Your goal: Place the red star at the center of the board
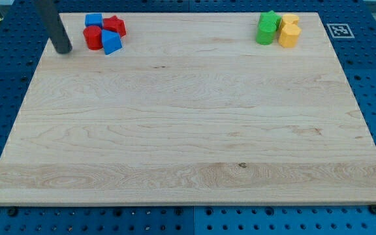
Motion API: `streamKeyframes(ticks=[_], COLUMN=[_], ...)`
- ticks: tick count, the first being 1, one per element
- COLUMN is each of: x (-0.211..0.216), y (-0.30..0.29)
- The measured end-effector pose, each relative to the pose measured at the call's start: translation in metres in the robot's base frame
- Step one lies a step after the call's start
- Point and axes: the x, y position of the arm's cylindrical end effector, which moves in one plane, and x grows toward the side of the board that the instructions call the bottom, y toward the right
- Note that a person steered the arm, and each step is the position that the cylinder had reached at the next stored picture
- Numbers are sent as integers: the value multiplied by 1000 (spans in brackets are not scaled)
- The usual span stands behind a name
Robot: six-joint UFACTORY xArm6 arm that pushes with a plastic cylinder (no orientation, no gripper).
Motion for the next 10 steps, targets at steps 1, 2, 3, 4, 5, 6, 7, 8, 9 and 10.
streamKeyframes(ticks=[1, 2, 3, 4, 5, 6, 7, 8, 9, 10], x=[-45, -66, -98, -97, -89, -68, -45, -33, -32, -17], y=[5, 10, 15, 35, 50, 57, 64, 96, 156, 196])
